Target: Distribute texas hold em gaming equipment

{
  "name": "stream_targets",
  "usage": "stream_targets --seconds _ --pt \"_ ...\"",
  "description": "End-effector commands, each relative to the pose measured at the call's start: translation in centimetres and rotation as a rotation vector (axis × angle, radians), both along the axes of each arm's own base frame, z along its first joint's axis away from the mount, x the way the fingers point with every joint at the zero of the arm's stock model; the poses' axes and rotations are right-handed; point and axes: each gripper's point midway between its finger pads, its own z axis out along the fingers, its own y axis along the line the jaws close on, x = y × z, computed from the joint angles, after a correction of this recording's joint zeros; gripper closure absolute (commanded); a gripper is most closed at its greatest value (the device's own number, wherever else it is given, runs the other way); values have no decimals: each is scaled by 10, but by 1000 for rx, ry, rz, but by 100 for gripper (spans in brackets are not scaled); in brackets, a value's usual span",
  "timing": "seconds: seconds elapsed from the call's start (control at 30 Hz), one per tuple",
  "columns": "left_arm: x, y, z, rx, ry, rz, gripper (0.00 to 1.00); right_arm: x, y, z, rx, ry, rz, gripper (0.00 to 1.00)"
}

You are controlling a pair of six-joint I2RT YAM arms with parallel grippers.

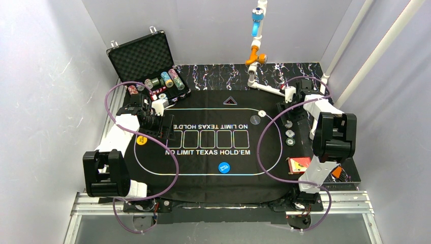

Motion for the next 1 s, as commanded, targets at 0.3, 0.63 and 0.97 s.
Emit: stream_targets --seconds 0.3,0.63,0.97 --pt "2 -2 13 -15 -28 -11 2 4 -9 -22 -6 28 -21 23" --pt "3 -2 11 -16 -22 -11 2 3 -15 -23 -6 29 -30 34" --pt "2 -1 11 -12 -23 -12 2 10 -8 -12 39 11 -12 49"
